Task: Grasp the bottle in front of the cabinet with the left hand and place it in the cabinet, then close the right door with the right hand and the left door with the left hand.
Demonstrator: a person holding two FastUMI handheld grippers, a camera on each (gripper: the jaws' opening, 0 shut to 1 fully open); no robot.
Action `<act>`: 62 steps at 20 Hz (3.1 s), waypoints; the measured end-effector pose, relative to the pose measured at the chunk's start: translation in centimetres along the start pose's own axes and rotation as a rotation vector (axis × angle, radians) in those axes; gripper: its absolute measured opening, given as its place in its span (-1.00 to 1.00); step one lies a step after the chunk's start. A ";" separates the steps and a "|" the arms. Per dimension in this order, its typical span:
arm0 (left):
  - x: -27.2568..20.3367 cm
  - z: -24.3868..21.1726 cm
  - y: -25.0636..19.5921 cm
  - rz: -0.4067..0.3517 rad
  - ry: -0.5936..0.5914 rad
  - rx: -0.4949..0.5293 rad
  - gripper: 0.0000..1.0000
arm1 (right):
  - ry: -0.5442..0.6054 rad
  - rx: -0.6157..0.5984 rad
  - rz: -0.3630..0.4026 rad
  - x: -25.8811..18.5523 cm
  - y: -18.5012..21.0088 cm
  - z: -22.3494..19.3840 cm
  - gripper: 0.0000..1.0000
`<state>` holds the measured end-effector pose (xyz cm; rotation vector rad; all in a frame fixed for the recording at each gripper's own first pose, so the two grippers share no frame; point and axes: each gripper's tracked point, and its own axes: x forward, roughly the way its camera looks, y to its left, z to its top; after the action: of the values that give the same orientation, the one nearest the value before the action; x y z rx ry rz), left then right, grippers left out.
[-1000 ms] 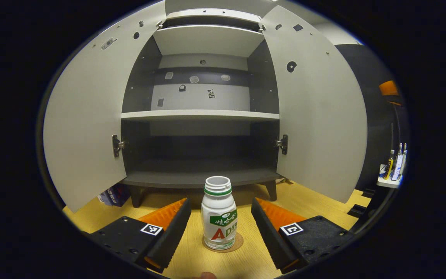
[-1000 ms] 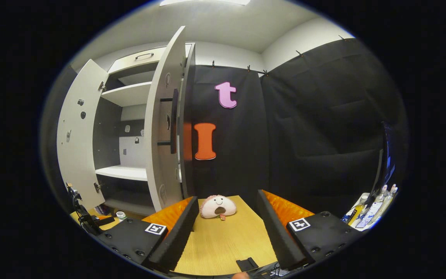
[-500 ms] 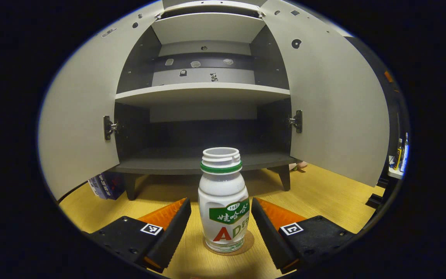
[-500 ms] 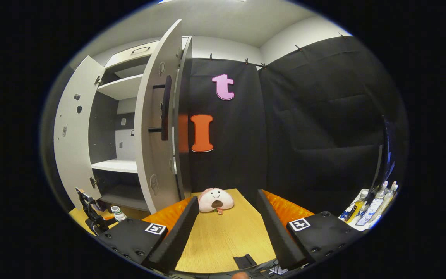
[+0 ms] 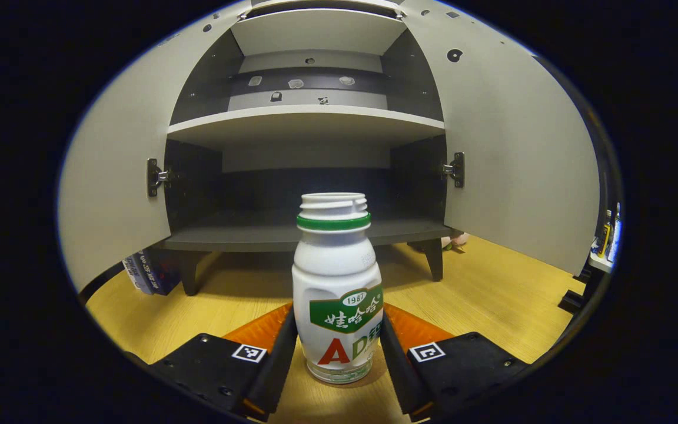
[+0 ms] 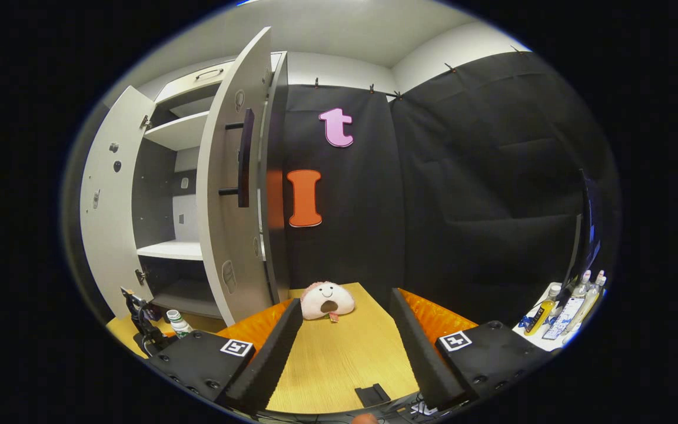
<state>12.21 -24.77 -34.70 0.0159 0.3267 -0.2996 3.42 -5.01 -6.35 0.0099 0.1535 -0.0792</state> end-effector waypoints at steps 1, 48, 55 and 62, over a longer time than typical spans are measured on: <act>-0.2 0.8 0.3 0.000 -0.007 0.007 0.48 | -0.003 0.004 0.003 0.0 0.2 0.2 0.98; 12.7 36.3 6.9 0.013 -0.019 0.031 0.47 | 0.010 0.019 -0.046 3.2 -2.0 2.0 0.97; 13.2 36.0 6.3 0.001 -0.027 0.033 0.47 | 0.016 0.025 -0.043 3.9 -1.9 1.6 0.97; 13.4 35.1 6.6 0.020 -0.008 0.014 0.50 | 0.026 0.030 -0.040 3.8 -2.1 1.2 0.98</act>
<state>37.22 -24.56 -5.92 0.0313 0.3162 -0.2824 7.15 -7.37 -5.79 0.0373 0.1786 -0.1214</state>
